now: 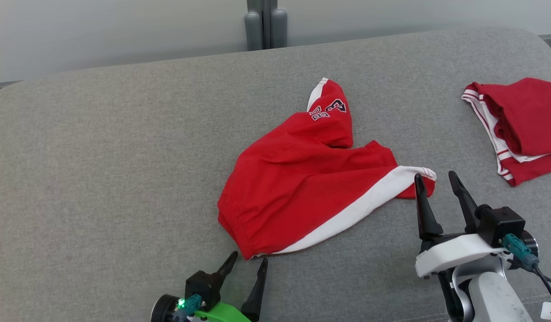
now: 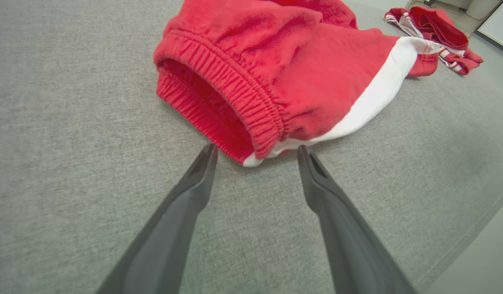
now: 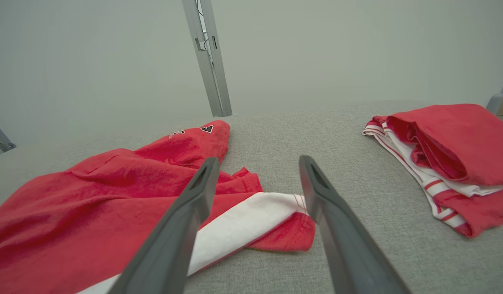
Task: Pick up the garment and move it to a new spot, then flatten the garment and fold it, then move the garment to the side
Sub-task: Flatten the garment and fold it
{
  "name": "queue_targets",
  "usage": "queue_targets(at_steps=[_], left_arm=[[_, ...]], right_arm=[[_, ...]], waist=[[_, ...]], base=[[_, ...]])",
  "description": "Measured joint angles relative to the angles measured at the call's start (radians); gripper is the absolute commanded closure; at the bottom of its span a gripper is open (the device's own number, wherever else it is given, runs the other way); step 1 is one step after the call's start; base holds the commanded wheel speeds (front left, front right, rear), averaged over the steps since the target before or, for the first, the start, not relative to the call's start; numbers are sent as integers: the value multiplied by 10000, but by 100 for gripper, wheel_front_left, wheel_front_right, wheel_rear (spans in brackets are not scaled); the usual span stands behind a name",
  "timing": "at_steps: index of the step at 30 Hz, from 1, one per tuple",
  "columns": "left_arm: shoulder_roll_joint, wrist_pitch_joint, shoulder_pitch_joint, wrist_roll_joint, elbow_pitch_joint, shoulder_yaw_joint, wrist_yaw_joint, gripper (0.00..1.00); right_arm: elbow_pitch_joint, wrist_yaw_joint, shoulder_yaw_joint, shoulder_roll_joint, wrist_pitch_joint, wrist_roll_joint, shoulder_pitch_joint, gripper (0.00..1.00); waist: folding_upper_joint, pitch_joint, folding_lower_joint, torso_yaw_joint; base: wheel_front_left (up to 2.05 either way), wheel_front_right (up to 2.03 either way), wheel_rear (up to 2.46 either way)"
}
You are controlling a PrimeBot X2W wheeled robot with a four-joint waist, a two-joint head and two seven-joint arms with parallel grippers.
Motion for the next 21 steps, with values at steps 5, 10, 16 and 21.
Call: queue_targets(at_steps=[5,10,16,21], left_arm=[[-4,-88,-52,-140,245,-232,6,35],[-4,-109,-247,-293,282,-399,92,69],[-4,-138,-390,-435,157,-453,211,100],[-6,-148,-424,-439,-138,-397,270,100]], right_arm=[[10,0,-12,2,0,-2,-4,0],[113,2,-56,6,0,-63,-33,0],[692,0,-627,2,111,-679,-523,0],[1294,0,-1175,-203,508,-1158,-1108,0]], waist=[[0,106,0,-213],[0,113,0,-259],[0,175,0,-191],[0,244,0,-41]], base=[[0,0,0],[0,0,0],[0,0,0],[0,0,0]])
